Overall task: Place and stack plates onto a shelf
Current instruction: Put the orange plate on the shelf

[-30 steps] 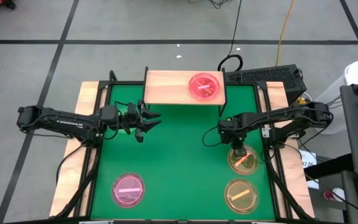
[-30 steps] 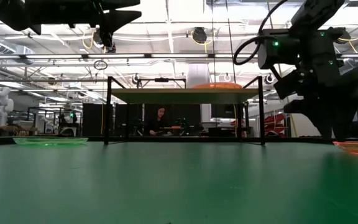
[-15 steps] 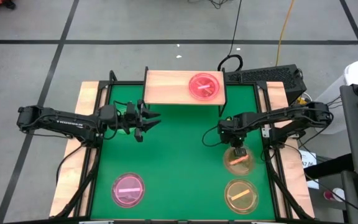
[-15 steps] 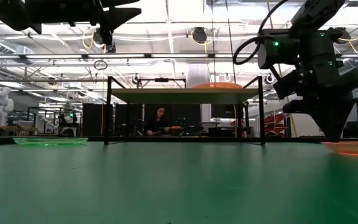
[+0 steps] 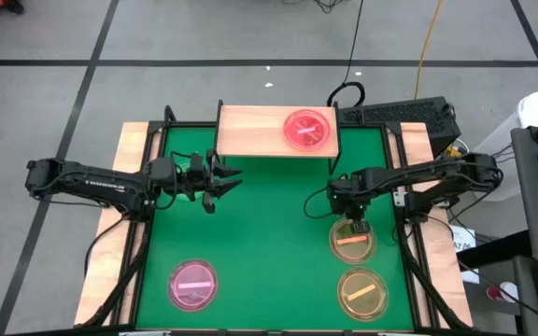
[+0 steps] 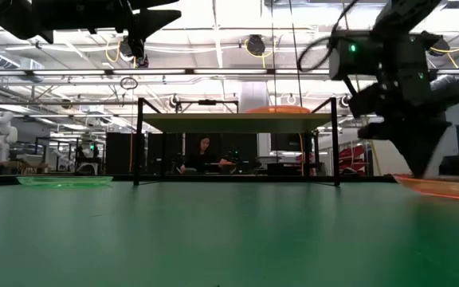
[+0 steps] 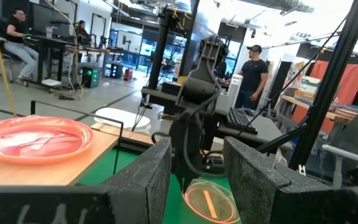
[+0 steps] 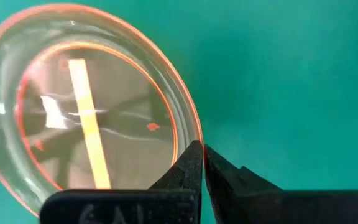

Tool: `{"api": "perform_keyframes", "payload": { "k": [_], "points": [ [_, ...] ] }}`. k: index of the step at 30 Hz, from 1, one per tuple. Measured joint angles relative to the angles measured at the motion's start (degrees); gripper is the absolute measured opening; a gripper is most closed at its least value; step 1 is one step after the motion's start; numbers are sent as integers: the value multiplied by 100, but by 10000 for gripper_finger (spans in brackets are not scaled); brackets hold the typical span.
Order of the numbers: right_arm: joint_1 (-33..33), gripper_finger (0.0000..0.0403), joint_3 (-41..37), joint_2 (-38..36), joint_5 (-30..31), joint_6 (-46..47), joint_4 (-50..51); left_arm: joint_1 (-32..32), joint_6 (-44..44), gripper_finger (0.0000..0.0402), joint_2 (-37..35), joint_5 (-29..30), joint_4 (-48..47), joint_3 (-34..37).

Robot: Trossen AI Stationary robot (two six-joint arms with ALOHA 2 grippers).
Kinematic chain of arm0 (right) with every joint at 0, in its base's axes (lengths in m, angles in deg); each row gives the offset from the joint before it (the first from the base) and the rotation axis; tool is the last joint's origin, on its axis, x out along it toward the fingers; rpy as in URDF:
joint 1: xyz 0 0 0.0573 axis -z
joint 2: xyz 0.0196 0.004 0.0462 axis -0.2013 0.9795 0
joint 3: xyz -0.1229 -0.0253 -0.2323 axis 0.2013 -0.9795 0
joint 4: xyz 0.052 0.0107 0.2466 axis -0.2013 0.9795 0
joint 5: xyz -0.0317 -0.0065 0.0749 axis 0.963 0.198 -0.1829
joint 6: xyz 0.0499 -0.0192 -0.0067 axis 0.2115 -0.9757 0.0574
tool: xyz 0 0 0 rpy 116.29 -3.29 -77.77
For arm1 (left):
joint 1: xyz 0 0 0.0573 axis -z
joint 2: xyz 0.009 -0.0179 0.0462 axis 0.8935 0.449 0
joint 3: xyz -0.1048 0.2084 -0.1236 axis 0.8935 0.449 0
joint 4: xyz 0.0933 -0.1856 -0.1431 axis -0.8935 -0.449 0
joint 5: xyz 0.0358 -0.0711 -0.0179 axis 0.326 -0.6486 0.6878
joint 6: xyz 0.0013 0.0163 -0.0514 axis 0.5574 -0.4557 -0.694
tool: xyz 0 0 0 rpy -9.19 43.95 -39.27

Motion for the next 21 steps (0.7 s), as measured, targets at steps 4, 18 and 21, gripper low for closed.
{"api": "perform_keyframes", "payload": {
  "k": [4, 18, 21],
  "points": [
    [0, 0, 314, -371, 150, -33, 153, 0, 0, 152, 0, 2, -9, 0],
    [0, 10, 652, -1224, 112, 302, 42, 0, -4, 152, 0, 2, -52, 0],
    [18, 41, 328, -1159, 115, 407, 101, 0, -2, 152, 0, 2, -55, 0]
  ]
}}
